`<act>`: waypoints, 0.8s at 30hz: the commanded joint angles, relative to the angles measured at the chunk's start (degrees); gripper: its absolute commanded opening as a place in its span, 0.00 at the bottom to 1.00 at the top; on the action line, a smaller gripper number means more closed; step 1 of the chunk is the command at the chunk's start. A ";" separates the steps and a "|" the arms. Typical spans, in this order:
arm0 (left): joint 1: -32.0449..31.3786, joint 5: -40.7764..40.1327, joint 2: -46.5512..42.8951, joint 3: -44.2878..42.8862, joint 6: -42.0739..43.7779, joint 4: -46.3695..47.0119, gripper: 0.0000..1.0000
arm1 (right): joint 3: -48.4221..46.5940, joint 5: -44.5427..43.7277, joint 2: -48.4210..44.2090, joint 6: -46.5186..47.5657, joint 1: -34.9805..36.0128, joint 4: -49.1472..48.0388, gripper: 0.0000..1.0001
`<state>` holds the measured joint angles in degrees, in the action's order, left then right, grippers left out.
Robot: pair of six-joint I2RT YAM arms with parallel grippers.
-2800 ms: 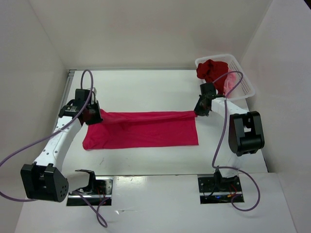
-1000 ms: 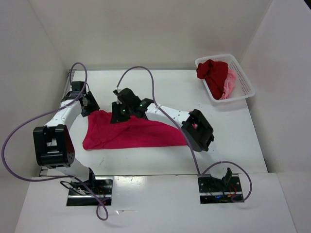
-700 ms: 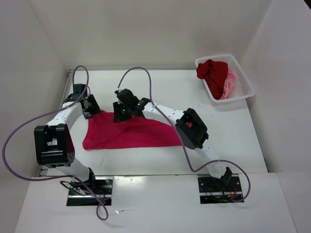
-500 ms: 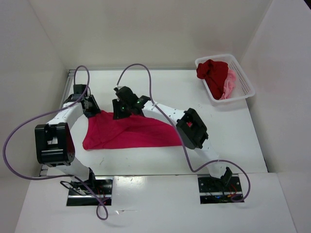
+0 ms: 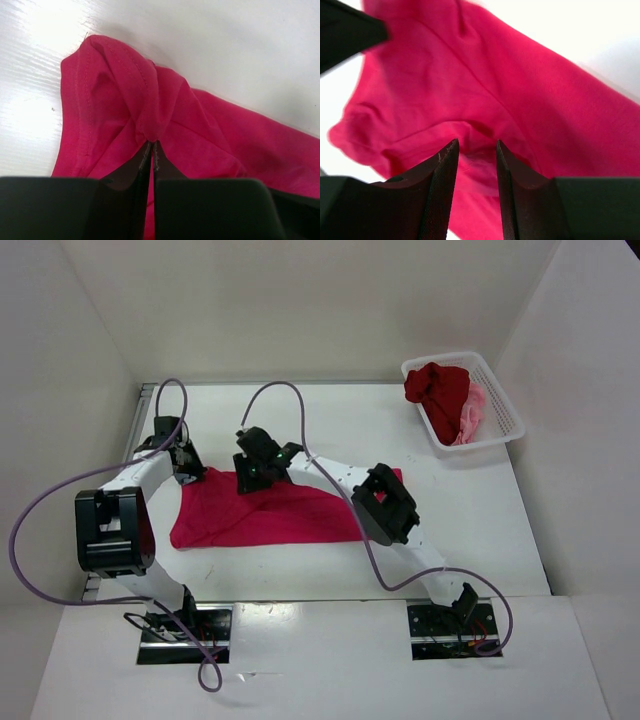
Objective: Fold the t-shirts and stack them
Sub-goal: Fold the other side of the tshirt into a rectangle
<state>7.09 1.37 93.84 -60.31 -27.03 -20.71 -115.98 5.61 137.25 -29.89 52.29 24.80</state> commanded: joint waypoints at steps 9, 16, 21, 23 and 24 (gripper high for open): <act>0.29 -3.04 -5.34 1.08 2.94 -3.10 0.06 | -7.06 -0.16 2.67 0.97 0.00 2.71 0.23; 0.29 -4.09 -7.09 -0.15 4.17 -6.10 0.04 | 5.02 -0.77 -6.89 0.97 0.00 -0.44 0.09; 0.29 -4.79 -7.62 -1.38 4.70 -9.44 0.04 | 14.80 1.33 -14.71 0.45 0.00 -0.98 0.08; 0.29 -5.58 -7.62 -1.38 5.23 -11.10 0.04 | 19.81 1.95 -16.57 -0.08 0.00 -2.81 0.08; 0.29 -6.45 -7.62 -1.38 5.23 -11.11 0.04 | 22.62 2.65 -17.45 -0.60 0.00 -2.82 0.09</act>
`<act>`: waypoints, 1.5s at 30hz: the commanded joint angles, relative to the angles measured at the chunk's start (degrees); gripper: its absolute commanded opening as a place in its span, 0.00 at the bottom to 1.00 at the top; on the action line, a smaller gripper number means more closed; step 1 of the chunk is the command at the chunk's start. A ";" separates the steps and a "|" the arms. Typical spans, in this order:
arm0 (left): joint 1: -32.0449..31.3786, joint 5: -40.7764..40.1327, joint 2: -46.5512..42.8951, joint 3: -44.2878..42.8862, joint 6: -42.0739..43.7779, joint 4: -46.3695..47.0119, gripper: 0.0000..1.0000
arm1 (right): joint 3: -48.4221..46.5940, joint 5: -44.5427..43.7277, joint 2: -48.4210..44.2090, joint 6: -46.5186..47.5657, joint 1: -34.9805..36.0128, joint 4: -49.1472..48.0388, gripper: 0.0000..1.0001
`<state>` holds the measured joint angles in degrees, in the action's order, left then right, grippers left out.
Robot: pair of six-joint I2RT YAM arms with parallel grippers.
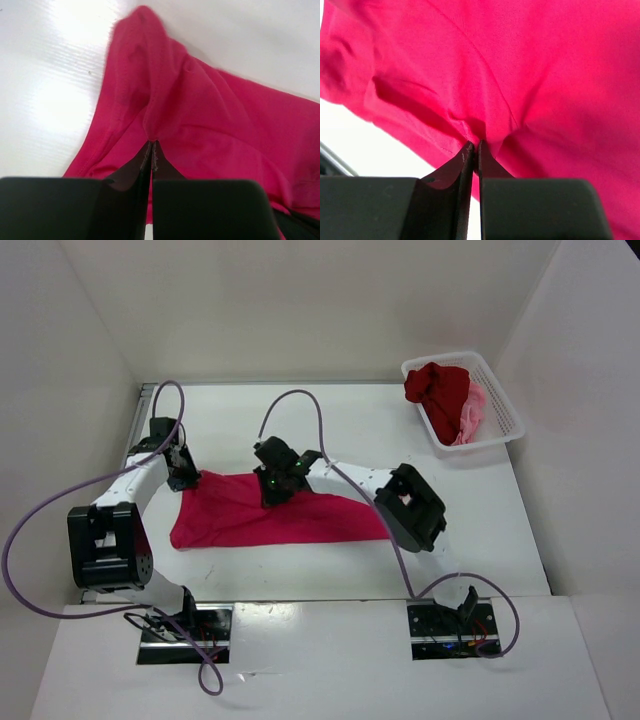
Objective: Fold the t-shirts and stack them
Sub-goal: Fold the other side of the tshirt into a rectangle
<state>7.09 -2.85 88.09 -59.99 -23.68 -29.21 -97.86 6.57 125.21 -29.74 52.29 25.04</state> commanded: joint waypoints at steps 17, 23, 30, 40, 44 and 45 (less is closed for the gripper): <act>0.29 -3.30 -3.63 -3.37 0.57 0.30 0.43 | 8.84 0.91 -9.89 0.91 2.90 -1.50 0.42; -0.94 -2.33 -1.79 -7.77 0.57 0.82 0.53 | 3.48 0.38 -8.94 2.05 2.90 -0.17 0.30; -0.94 -1.55 7.25 -7.78 1.62 4.95 0.58 | -2.14 1.08 -4.19 2.05 2.90 -1.13 0.18; -0.94 3.64 12.63 -9.62 1.62 6.71 0.43 | -6.81 5.73 4.16 1.52 3.43 -1.93 0.00; -0.94 3.56 14.29 -10.24 1.62 6.71 0.20 | -11.02 5.74 7.15 1.52 3.43 -0.52 0.00; -0.94 2.69 14.91 -10.76 1.62 6.71 0.16 | -12.34 5.74 7.68 1.52 3.43 0.01 0.00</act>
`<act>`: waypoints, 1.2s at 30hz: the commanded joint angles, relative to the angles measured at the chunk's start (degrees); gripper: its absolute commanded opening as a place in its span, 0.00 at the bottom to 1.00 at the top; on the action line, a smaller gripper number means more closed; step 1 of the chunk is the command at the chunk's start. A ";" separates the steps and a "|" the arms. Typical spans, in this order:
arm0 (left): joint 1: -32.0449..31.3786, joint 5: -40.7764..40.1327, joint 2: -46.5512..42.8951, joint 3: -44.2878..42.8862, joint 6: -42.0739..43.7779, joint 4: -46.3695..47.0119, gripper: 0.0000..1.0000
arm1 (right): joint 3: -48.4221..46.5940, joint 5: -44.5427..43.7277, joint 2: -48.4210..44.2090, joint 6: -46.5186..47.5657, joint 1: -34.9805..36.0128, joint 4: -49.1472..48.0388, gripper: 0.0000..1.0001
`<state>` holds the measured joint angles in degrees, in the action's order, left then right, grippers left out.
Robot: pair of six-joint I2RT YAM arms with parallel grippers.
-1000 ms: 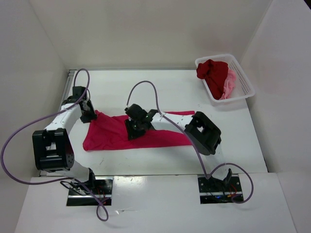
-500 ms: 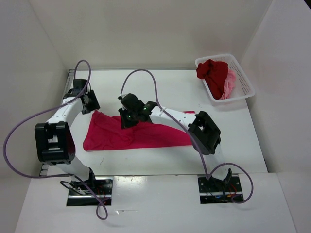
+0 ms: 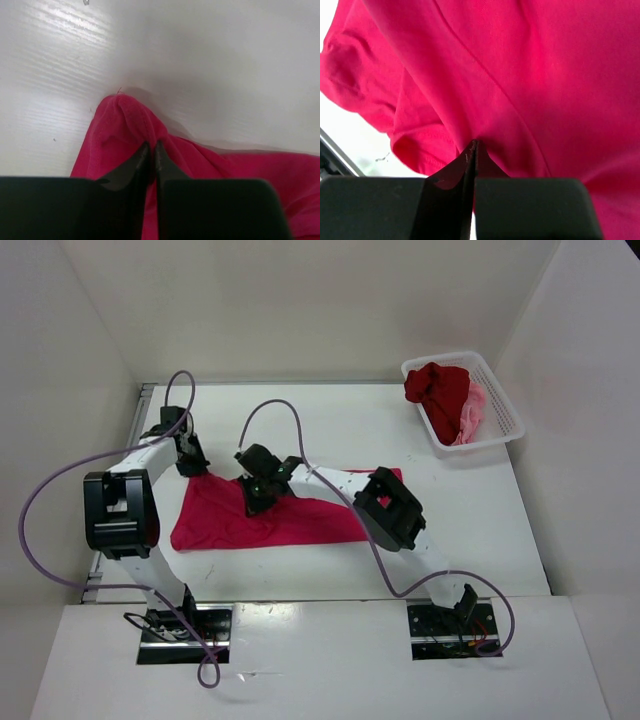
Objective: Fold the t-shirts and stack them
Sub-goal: Fold the other side of the tshirt into a rectangle
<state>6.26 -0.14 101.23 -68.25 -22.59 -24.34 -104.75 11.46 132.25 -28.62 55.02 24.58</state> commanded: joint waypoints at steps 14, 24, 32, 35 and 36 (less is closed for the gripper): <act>-0.11 -4.96 7.31 -9.09 -1.05 1.84 0.03 | 7.54 0.05 -7.79 1.46 5.18 -0.23 0.02; -0.11 -3.11 -2.69 -6.02 -2.11 1.32 0.50 | 2.45 -2.67 -10.52 3.22 5.18 1.79 0.06; -0.11 7.69 -13.41 1.87 -3.95 -3.17 0.36 | -5.11 -4.69 -4.98 3.22 5.18 1.79 0.05; -0.11 10.50 -17.63 8.97 -4.56 -3.88 0.31 | -0.38 -5.31 -6.30 2.53 2.29 -2.50 0.04; -0.11 11.64 -18.26 10.58 -5.27 -3.88 0.31 | 1.02 -3.66 -6.82 2.52 1.32 -3.04 0.04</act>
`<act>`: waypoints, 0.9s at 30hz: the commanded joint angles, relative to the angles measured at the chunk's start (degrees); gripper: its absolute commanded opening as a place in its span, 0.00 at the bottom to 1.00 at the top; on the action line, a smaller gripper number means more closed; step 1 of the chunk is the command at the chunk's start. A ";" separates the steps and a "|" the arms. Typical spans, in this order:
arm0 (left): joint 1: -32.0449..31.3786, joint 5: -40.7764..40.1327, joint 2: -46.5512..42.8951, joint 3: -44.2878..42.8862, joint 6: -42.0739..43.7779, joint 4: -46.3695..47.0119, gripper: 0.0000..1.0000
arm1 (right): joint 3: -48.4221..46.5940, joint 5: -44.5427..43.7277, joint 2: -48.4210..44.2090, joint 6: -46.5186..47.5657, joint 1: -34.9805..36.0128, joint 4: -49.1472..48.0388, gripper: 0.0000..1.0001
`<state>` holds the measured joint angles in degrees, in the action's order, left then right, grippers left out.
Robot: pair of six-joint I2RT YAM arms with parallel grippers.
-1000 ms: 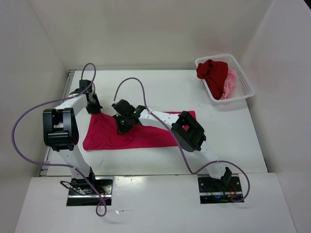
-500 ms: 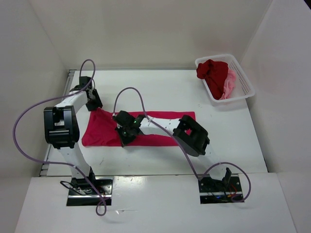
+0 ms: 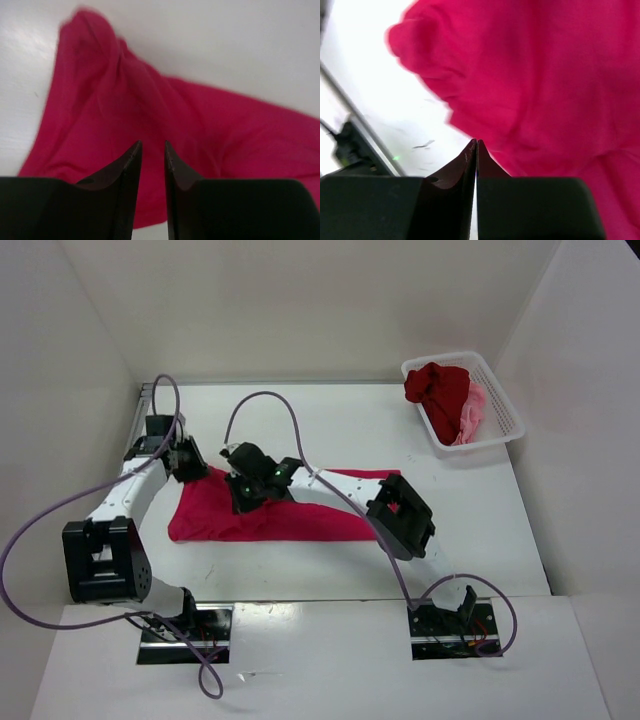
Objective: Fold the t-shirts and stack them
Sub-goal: Fold the other side of the tshirt into a rectangle
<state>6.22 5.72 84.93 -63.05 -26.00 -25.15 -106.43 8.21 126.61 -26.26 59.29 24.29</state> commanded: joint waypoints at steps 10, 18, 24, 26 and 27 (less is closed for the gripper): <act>-8.13 16.86 0.68 11.72 -3.09 -1.22 0.41 | 14.14 0.40 -1.88 -2.21 -7.70 -7.67 0.04; -13.95 10.56 8.06 11.72 -0.28 -7.36 0.41 | 18.37 -1.70 -3.11 -2.83 -8.74 -8.21 0.04; -13.95 9.40 5.87 11.71 -0.81 -11.15 0.51 | 19.24 -1.70 -4.70 -3.36 -9.28 -8.21 0.04; -13.95 9.40 5.87 11.72 -1.34 -12.56 0.51 | 19.24 -1.70 -6.19 -3.36 -9.28 -8.21 0.05; -13.34 10.45 5.34 11.02 -1.34 -13.25 0.51 | 18.55 -1.70 -6.20 -3.36 -9.28 -6.90 0.06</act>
<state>-7.68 16.14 92.03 -51.16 -27.22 -34.74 -88.38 7.90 124.42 -29.56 50.24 16.01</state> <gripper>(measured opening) 0.513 0.056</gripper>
